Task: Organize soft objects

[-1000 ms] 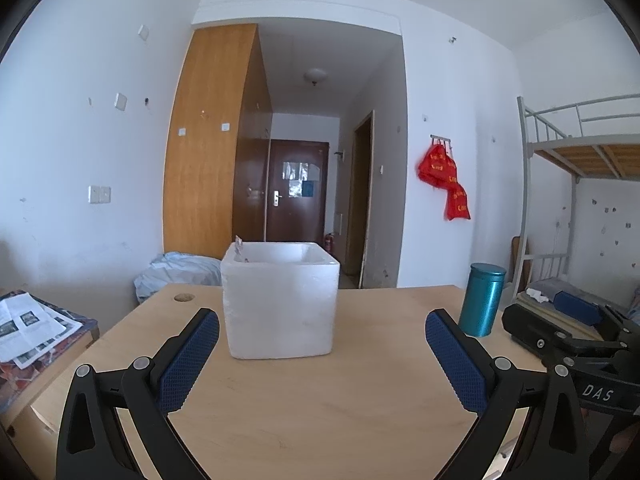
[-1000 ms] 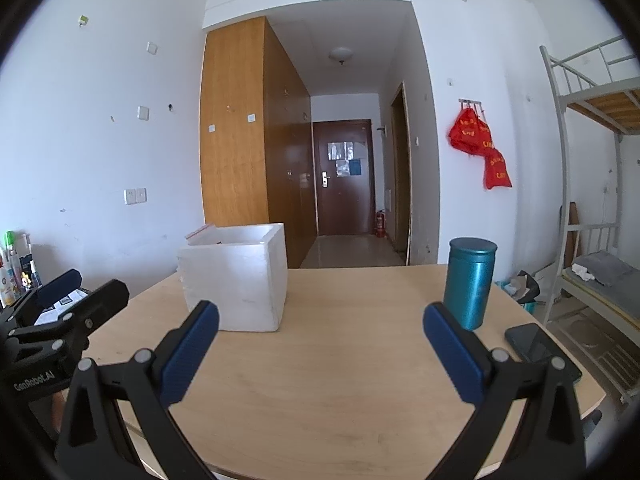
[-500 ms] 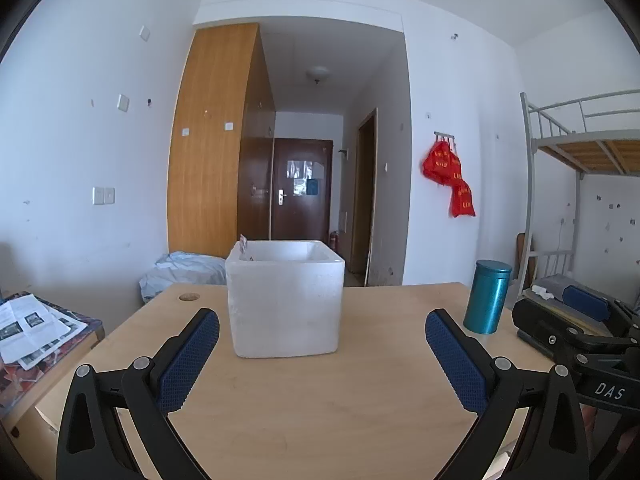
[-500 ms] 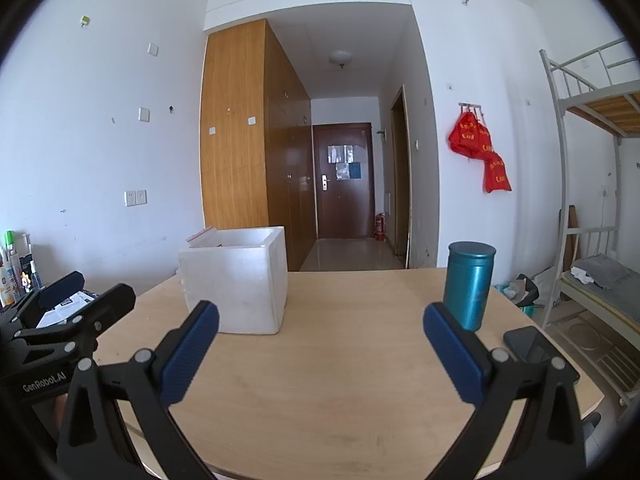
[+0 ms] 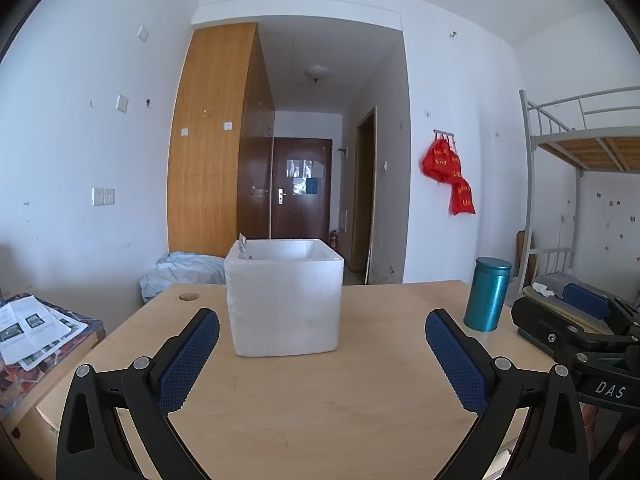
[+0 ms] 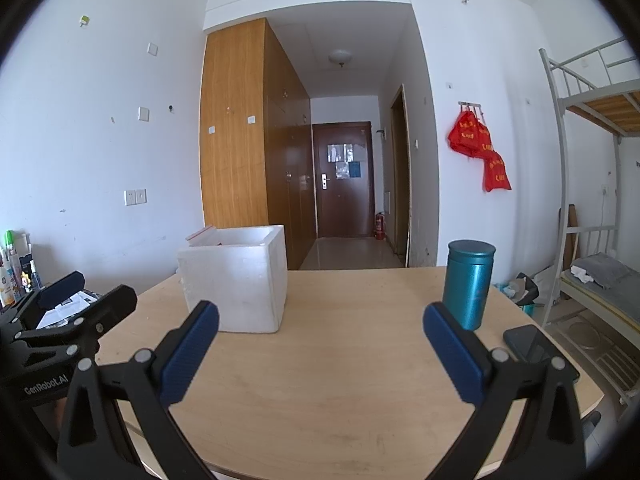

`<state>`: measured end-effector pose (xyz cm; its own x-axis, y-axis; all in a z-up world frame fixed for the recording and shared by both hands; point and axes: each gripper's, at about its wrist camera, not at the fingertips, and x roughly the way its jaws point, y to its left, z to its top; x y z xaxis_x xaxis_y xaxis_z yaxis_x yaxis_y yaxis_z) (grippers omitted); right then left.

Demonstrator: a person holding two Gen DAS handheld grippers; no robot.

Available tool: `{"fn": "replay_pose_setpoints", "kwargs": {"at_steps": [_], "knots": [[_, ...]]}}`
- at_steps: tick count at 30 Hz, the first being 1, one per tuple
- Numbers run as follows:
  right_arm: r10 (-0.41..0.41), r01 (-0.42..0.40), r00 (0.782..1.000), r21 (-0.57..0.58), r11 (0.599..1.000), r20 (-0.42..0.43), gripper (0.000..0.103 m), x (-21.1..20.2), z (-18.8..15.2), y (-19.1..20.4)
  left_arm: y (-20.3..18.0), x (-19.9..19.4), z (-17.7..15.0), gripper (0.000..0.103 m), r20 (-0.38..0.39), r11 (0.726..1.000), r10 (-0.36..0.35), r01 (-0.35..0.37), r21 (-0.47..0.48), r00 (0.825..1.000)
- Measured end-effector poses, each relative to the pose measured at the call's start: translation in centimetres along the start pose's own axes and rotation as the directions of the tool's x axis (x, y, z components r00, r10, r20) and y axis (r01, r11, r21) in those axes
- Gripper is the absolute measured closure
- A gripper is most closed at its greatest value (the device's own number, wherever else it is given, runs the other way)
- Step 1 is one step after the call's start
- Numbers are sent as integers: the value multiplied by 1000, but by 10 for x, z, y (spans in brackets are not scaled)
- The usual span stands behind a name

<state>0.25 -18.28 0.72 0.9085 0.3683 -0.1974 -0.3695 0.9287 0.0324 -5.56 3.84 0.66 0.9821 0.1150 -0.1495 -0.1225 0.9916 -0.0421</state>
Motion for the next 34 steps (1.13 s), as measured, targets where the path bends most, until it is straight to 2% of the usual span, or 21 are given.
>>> {"fn": "replay_pose_setpoints", "kwargs": {"at_steps": [34], "knots": [[-12,12,1000,6,1000,2,0,0,1,3,7,-1,-3,0,-5,1000,12,-12,-17,1000]]}}
